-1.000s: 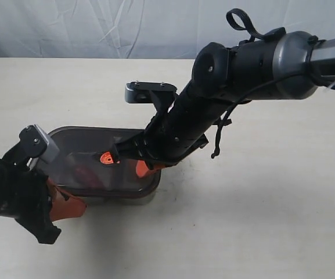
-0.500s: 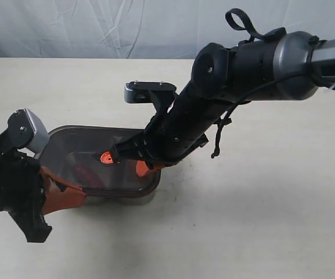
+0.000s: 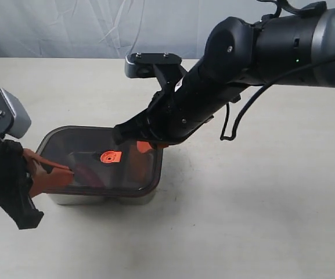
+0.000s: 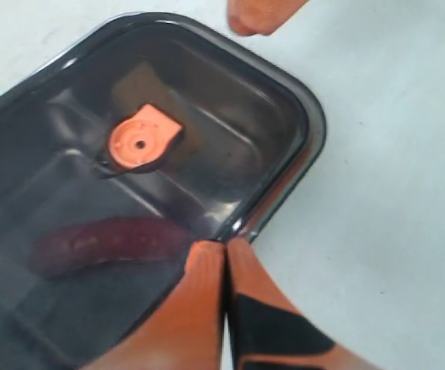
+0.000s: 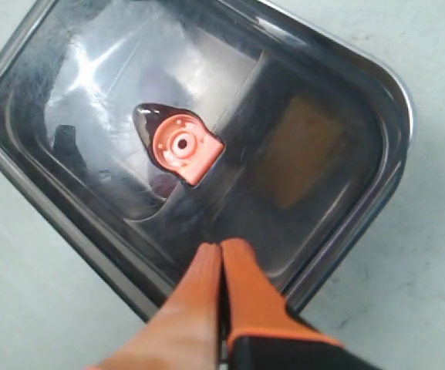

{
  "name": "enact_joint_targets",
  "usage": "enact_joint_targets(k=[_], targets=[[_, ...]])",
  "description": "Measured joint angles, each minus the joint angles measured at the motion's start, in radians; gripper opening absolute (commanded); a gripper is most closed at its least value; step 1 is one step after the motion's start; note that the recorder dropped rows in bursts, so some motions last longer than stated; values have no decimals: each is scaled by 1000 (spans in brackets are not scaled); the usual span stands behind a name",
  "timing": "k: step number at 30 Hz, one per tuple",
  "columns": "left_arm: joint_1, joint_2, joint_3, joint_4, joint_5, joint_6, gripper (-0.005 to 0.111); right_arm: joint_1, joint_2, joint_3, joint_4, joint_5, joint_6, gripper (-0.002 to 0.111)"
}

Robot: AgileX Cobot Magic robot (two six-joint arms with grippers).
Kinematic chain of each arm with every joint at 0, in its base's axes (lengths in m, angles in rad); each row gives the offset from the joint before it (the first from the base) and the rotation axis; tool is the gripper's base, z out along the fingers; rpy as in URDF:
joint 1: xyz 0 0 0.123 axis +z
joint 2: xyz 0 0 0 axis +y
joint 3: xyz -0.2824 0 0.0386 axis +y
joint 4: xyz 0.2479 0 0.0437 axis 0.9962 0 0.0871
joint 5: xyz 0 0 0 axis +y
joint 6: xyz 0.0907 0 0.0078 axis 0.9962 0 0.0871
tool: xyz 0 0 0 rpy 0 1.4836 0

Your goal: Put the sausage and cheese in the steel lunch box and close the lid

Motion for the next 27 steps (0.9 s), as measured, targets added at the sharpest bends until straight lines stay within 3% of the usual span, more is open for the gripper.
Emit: enact_joint_targets(k=[10, 19, 27], targets=[[0, -53, 0, 586, -256, -742, 0, 0, -32, 0, -3, 26, 0, -1], [2, -8, 0, 684, -471, -918, 0, 30, -34, 0, 9, 72, -2, -1], [30, 179, -16, 665, -519, -944, 0, 69, -34, 0, 5, 80, -2, -1]])
